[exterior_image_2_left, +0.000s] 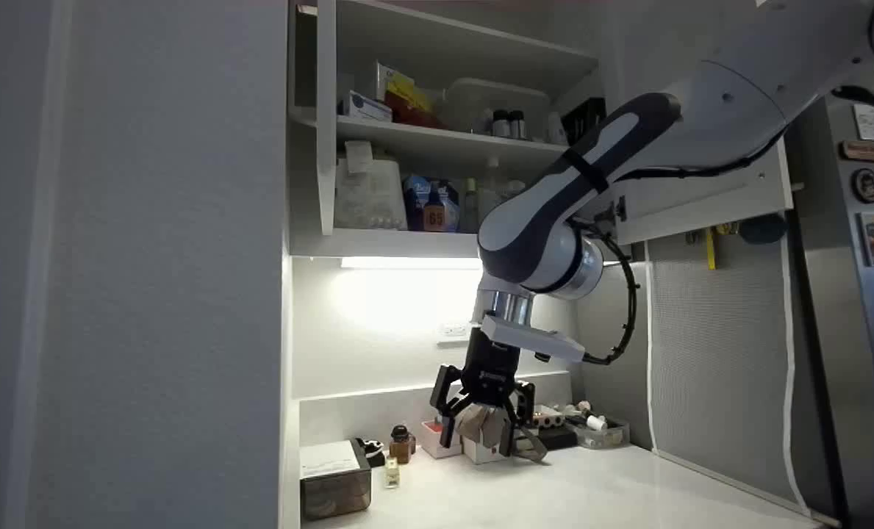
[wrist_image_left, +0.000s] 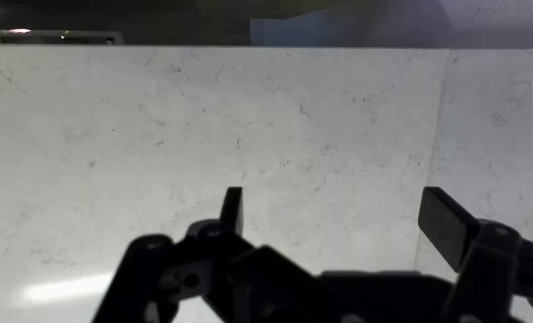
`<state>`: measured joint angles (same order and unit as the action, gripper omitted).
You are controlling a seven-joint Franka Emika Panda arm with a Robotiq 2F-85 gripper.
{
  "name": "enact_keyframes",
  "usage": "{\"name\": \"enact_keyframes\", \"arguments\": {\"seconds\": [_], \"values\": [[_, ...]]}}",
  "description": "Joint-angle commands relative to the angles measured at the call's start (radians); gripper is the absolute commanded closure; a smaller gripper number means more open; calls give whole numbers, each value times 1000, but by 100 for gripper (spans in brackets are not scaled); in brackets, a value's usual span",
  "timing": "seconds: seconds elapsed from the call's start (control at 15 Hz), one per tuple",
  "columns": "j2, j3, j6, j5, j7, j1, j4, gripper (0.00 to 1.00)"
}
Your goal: Take the black bottle from the cabinet and put it on the counter top
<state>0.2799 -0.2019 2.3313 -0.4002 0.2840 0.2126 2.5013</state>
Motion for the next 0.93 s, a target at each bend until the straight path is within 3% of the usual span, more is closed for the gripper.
{"name": "enact_keyframes", "arguments": {"seconds": [0.0, 0.47, 0.87], "values": [[0, 0, -2, 1, 0, -1, -1, 0], [5, -2, 3, 15, 2, -4, -10, 0], [77, -18, -11, 260, 101, -71, -96, 0]]}}
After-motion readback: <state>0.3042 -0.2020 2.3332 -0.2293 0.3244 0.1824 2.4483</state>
